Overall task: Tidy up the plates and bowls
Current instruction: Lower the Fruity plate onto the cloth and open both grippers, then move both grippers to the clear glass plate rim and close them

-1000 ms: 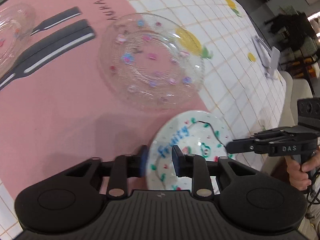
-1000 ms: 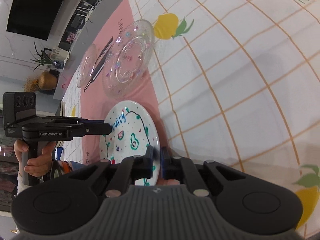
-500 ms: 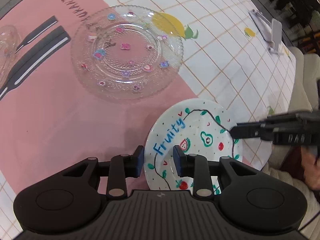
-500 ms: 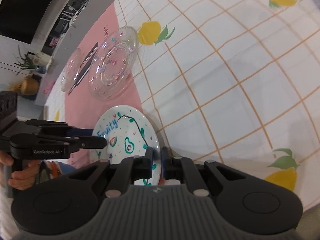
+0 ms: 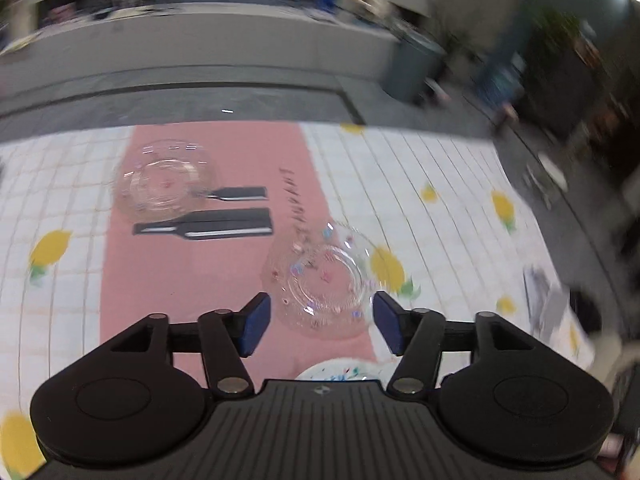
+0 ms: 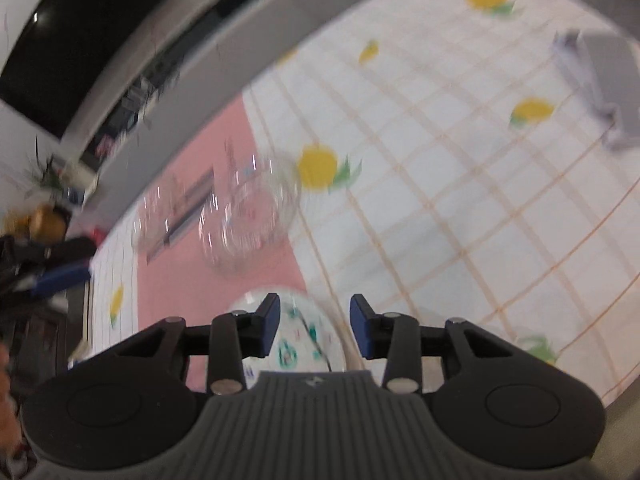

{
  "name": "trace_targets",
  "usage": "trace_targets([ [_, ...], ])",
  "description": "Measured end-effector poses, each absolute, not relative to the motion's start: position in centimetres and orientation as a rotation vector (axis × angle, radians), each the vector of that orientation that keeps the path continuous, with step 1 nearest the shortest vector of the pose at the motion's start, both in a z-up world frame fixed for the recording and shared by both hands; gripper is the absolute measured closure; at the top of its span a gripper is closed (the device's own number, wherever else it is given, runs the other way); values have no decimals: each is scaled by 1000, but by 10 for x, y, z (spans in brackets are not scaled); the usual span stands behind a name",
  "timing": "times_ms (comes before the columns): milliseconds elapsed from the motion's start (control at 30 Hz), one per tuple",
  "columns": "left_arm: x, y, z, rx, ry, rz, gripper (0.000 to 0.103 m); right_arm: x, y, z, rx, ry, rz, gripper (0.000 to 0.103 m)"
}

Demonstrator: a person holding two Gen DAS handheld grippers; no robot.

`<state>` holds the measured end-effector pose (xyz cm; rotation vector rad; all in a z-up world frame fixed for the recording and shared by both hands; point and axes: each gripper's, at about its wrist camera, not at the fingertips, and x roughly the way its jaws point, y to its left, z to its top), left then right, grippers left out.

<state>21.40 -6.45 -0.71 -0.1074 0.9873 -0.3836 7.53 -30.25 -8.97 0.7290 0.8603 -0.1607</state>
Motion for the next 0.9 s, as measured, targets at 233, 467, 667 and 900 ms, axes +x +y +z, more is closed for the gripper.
trace_targets([
  [233,210,-77,-9,-205,929,-173,22,101,-322,-50,778,750,-113,48],
  [467,214,-84,-48,-369,967,-210,21,121,-356,-86,967,671,-15,41],
  [667,199,-90,-82,-364,816,-278,21,142,-360,-119,1006,643,92,41],
  [900,209,-129,-114,-217,743,-142,21,162,-340,-151,924,639,61,42],
])
